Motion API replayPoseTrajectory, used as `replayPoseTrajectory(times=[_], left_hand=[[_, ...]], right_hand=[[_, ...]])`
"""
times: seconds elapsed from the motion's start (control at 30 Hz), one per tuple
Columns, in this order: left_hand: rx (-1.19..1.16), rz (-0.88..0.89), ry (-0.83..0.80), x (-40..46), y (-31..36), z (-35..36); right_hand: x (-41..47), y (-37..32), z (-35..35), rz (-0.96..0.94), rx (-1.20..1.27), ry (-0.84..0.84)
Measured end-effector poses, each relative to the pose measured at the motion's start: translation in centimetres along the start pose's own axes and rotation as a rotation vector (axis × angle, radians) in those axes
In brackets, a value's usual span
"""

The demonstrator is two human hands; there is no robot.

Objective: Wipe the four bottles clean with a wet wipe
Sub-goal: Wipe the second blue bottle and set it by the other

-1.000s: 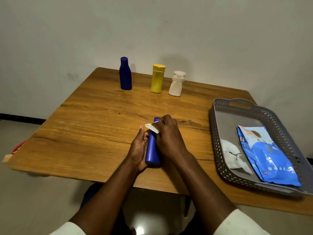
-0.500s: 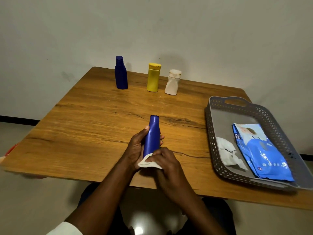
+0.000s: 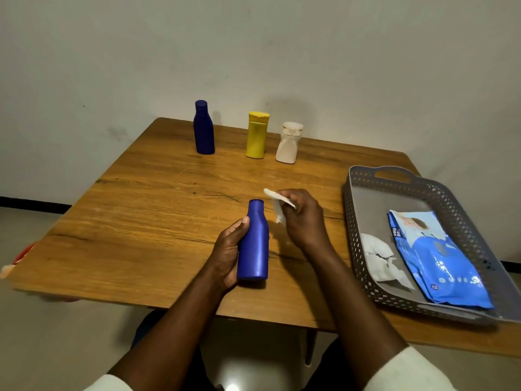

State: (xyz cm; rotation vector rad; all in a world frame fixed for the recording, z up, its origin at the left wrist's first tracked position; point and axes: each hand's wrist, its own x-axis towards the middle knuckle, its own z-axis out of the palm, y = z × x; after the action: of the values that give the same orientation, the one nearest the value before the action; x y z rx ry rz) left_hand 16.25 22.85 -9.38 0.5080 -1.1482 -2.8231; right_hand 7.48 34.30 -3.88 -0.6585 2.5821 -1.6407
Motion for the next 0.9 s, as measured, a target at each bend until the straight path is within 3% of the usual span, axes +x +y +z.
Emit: replayPoseTrajectory(times=[0.13,0.3,0.43,0.77,0.9], left_hand=[[0.031,0.043,-0.005,0.1,-0.2,0.0],[0.02,0.049,0.006,0.2,-0.2,0.0],[-0.138,-0.019,0.077,0.5,-0.3,-0.1],[-0.344,-0.093,0.375,1.5,0.2,3.0],[-0.373,-0.104,0.481,1.7,0.4,3.4]], right_hand=[[-0.8,-0.6,1.3,-0.185,-0.093,-0.088],[-2.6,0.2,1.3,-0.209,0.003,-0.063],[-6.0,0.7,1.8,-0.165,0.049,-0.09],[-10.1,0.5,3.9,-0.25,-0.018,0.391],[-10.1,0.0,4.2,-0.305,-0.039,0.469]])
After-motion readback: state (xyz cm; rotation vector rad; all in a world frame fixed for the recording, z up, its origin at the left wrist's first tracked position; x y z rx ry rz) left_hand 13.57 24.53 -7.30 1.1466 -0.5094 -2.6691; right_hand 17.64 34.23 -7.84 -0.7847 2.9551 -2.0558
